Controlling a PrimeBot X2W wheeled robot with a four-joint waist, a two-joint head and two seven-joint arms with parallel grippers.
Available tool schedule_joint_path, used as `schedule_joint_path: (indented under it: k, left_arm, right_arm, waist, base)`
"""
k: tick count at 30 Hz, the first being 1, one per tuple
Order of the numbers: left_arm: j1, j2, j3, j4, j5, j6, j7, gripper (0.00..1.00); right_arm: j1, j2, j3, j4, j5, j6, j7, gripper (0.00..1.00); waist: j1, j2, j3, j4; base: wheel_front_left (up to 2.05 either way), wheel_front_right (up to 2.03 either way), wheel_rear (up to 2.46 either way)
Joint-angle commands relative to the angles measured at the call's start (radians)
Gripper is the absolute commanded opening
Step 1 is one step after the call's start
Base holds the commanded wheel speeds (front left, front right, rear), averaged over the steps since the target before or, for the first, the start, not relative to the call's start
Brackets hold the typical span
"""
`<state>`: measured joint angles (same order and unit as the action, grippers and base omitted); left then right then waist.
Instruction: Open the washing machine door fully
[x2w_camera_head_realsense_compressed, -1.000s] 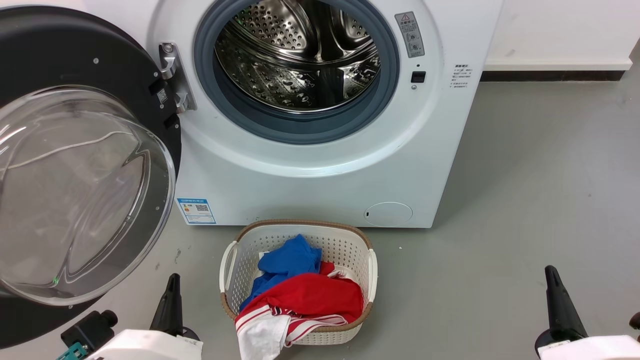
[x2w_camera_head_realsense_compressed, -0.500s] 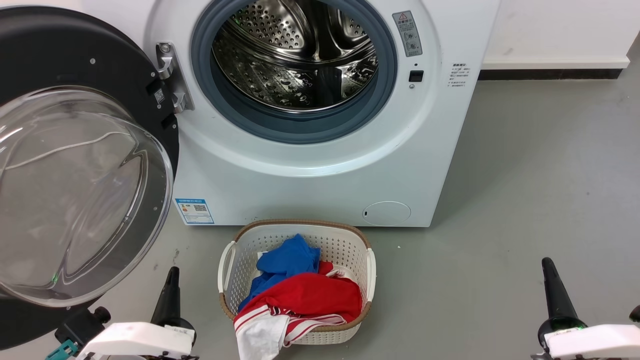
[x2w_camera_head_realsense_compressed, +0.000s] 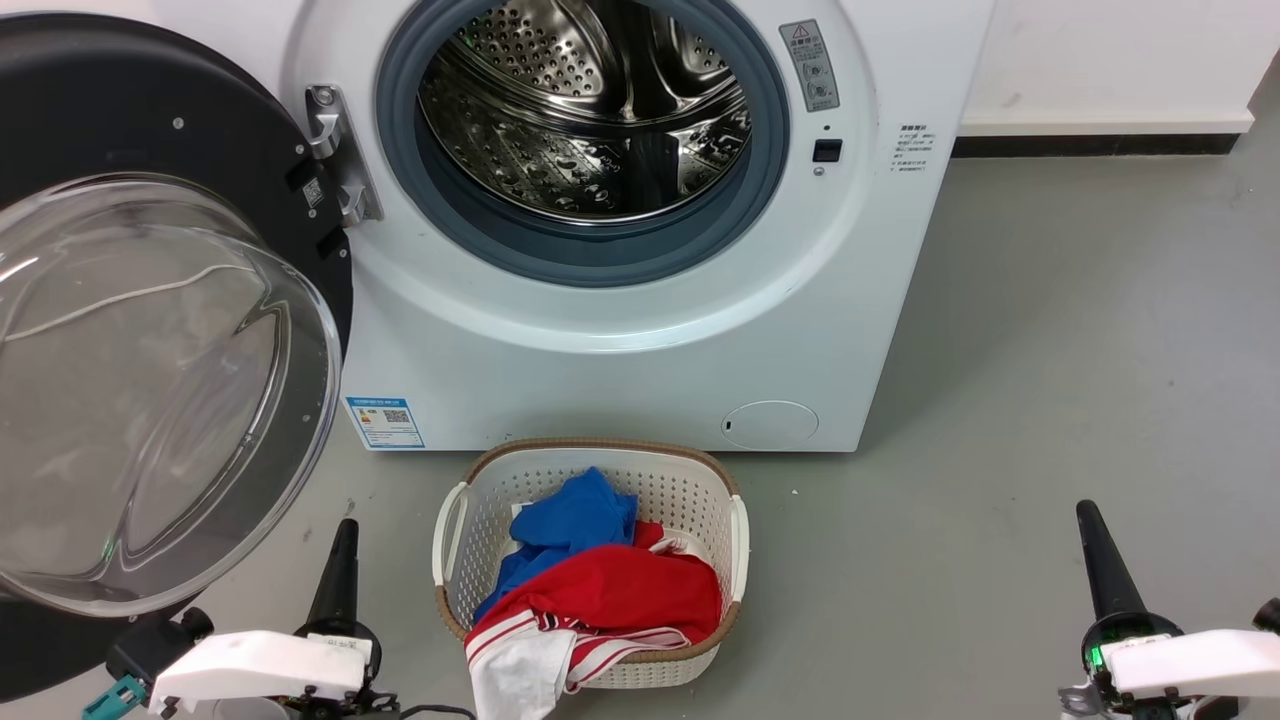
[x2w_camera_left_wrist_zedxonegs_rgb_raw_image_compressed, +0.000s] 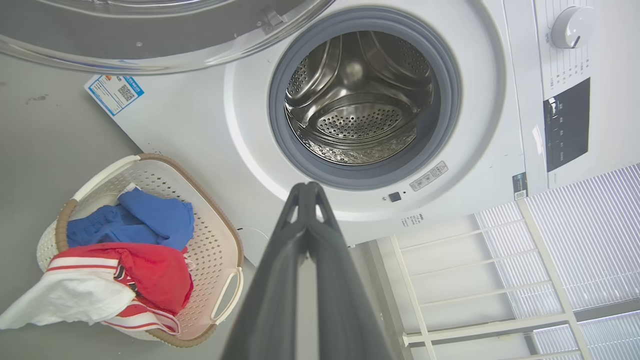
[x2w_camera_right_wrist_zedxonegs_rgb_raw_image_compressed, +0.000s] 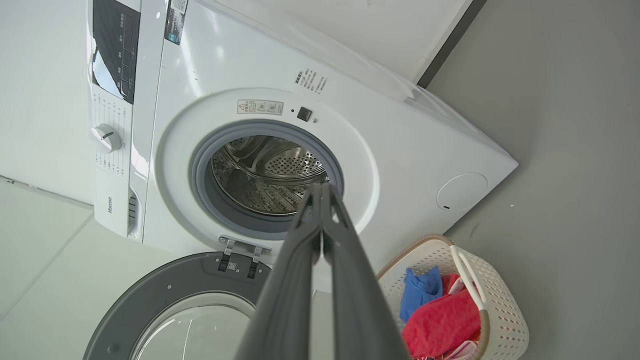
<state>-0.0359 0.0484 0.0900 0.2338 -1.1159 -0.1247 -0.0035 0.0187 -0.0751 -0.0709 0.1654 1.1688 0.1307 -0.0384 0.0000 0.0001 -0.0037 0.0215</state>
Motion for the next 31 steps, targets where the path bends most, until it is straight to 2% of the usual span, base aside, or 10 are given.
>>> schedule_joint_path:
  k: [1,31]
  left_arm:
    - [-0.024,0.002,0.004,-0.005,-0.030,-0.005,0.007,0.00]
    - [-0.059,0.003,0.018,0.006,-0.320,-0.006,0.077,0.00]
  right_arm:
    - [-0.030,-0.007,0.000,-0.001,0.030,0.000,0.006,0.00]
    - [-0.093,-0.003,-0.006,0.049,0.305,0.000,0.082,0.00]
  waist:
    - [0.0000,-0.0001,0.000,-0.001]
    - [0.0000,-0.0001,0.004,-0.012]
  base:
    - [0.00,0.00,0.00]
    - [0.00,0.00,0.00]
